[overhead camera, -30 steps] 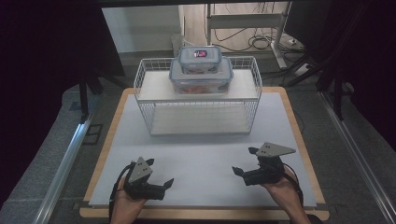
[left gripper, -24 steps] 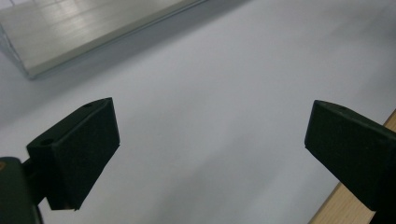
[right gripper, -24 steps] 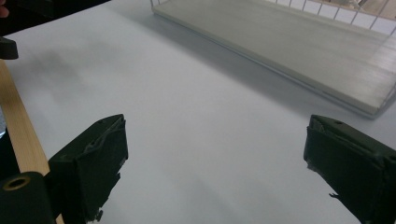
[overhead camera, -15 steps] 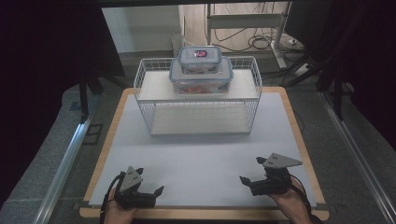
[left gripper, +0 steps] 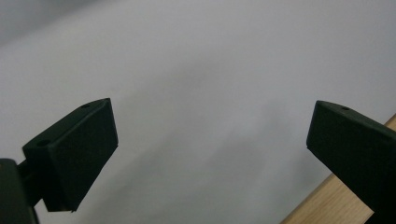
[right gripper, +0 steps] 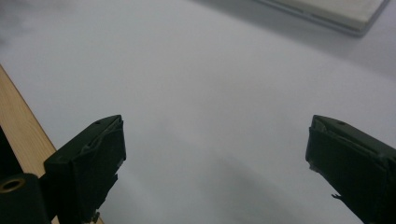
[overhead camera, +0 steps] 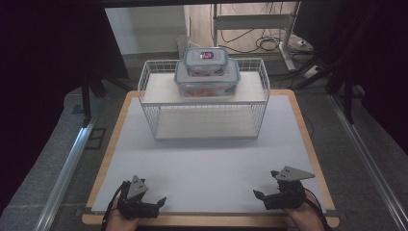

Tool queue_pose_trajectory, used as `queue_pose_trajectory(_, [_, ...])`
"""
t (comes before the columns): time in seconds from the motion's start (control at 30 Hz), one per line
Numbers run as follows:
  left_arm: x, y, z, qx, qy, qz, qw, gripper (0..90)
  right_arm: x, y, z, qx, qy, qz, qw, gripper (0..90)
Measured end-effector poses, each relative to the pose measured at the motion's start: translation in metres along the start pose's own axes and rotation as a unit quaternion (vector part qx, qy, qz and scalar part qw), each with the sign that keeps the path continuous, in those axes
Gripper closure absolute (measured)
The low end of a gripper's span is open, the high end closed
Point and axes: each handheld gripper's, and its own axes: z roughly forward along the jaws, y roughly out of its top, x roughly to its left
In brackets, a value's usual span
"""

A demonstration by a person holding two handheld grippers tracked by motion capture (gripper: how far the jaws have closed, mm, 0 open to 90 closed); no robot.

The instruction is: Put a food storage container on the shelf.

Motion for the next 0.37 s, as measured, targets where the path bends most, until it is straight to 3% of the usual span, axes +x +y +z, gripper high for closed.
queue_pose_trajectory(0.17, [0.0018, -0.0025, 0.004, 0.027, 0.002, -0.007, 0.9996, 1.0, -0.0046, -0.0092, 0.0039, 0.03, -0.006, 0.006, 0.9995, 4.5])
queue_pose_trajectory(0.37, [0.0041, -0.0005, -0.0002, 0.021, 0.016, -0.007, 0.9996, 0.7, -0.0087, -0.0092, 0.0023, 0.031, -0.008, 0.01, 0.9995, 4.5])
